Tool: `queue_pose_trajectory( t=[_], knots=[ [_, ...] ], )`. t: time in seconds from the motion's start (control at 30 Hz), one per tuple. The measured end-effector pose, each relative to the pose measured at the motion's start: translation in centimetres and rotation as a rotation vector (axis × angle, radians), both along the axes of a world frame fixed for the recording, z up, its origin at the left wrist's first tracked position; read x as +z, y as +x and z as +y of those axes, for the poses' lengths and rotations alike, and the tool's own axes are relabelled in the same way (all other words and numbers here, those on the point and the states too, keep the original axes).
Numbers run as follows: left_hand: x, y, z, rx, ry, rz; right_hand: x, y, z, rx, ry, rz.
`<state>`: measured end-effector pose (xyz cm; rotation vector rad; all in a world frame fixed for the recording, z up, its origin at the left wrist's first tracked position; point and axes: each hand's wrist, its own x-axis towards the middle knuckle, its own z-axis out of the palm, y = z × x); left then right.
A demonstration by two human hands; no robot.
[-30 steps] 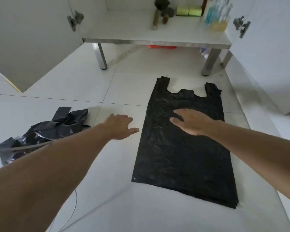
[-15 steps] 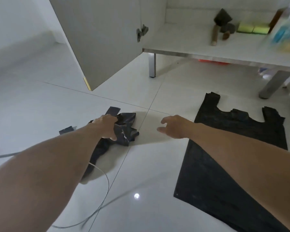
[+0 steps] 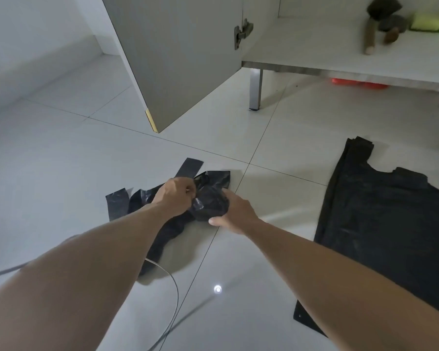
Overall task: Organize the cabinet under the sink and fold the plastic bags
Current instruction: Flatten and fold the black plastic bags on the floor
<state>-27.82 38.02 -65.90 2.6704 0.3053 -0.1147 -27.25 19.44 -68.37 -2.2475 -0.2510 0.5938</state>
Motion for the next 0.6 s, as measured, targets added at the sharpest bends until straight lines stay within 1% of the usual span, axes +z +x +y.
queue_pose_trajectory(
  t=[0.1,0.13,0.17,0.2,0.27,0.3,0.33,0.37,0.43,0.5,0.6],
  knots=[
    [1.3,1.1,-1.6,0.012,-0.16,-0.088,0.6,1.8,-0.1,-0.124,0.029,-0.1],
    [1.7,1.5,-2.0,0.021,-0.188,-0.118,1.2,2.7,-0.5,-0.159,0.041,-0.132],
    [1.9,1.8,-2.2,0.025,-0.171,-0.142,1.9,3.5,-1.1,-0.176,0.065,-0.158],
    [2.1,1.9,-2.2,-0.001,-0.104,-0.13,2.8,4.4,-1.9,-0.183,0.092,-0.174],
    [2.1,2.0,-1.9,-0.075,0.134,-0.104,4.8,5.8,-3.8,-0.186,0.121,-0.198],
    [2.2,1.8,-1.9,-0.08,0.228,-0.102,5.8,6.4,-5.0,-0.197,0.137,-0.198],
    [2.3,1.7,-2.0,-0.057,0.278,-0.116,6.8,6.9,-6.2,-0.21,0.155,-0.186],
    [2.5,1.6,-2.1,-0.016,0.289,-0.147,7.6,7.4,-7.4,-0.218,0.179,-0.17],
    [3.4,1.7,-2.8,0.07,0.219,-0.226,8.8,8.0,-9.6,-0.233,0.223,-0.151],
    [4.7,2.2,-3.6,0.128,0.123,-0.243,9.8,8.2,-11.5,-0.242,0.234,-0.161],
    [7.0,3.4,-4.4,0.154,-0.032,-0.245,10.6,8.3,-13.8,-0.323,0.177,-0.28]
  ],
)
